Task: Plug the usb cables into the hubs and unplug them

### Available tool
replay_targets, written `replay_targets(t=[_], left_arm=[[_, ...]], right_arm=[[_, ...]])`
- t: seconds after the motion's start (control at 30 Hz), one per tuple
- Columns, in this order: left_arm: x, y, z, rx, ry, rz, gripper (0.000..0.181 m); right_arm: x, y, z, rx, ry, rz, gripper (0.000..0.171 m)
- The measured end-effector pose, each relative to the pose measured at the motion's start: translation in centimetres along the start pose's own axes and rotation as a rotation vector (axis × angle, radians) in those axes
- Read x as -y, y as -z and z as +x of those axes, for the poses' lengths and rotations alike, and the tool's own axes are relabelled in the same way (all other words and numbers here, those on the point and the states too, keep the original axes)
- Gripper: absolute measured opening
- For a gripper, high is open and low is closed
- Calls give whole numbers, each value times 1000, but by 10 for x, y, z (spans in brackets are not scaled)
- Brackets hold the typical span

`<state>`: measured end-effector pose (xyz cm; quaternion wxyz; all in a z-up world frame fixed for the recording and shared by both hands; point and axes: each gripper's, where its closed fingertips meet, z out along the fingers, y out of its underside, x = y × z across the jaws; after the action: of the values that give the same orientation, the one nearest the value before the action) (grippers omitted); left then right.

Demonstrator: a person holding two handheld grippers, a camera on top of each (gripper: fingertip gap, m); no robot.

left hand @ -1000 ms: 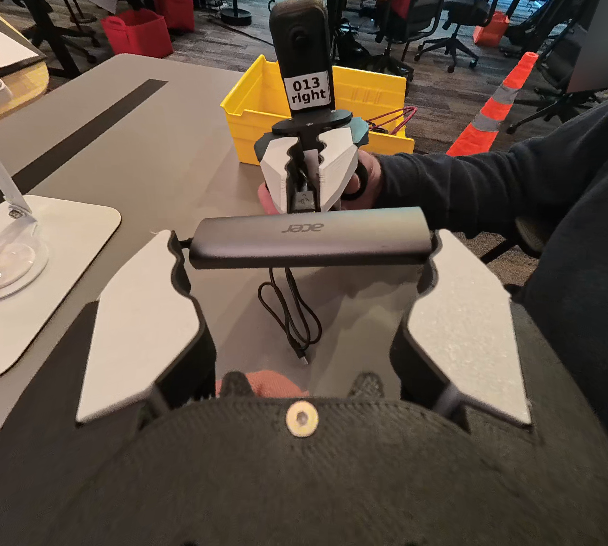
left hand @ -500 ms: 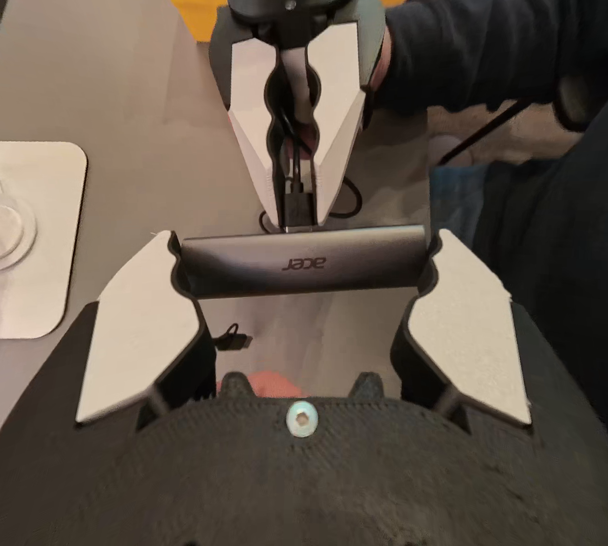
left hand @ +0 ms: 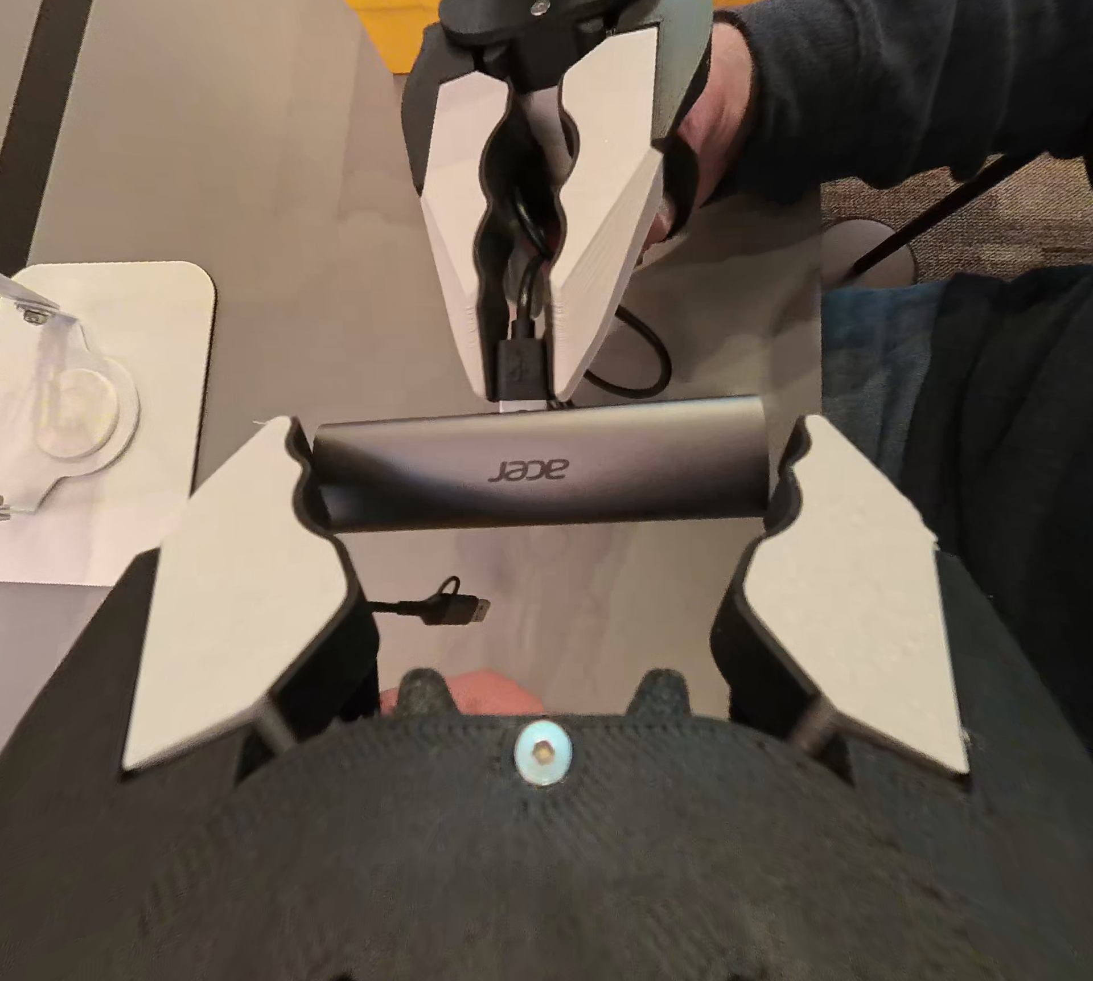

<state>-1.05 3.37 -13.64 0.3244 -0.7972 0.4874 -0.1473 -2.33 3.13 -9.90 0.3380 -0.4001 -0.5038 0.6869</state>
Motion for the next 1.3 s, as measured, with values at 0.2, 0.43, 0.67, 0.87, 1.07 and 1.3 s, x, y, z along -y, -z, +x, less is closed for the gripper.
replay_targets(t=[0.2,0.43,0.67,0.87,1.07,1.3], left_arm=[[-5,-3,-2,-3,-1,-35,141],[-6,-5,1,-68,26,-28,140],[-7,-4,1,-76,12,-44,140],[-7,-4,3,-96,8,-33,140],[-7,-1,4,-112,3,-31,140],[-10,-1,7,-125,2,-38,140]], right_arm=[[-3,0,3,-21,3,-6,12],[-5,1,4,-38,26,-21,13],[-6,2,5,-43,70,-53,17],[-11,2,4,-47,133,-118,19],[-14,1,2,-28,162,-142,13],[-14,-1,0,-1,143,-125,13]])
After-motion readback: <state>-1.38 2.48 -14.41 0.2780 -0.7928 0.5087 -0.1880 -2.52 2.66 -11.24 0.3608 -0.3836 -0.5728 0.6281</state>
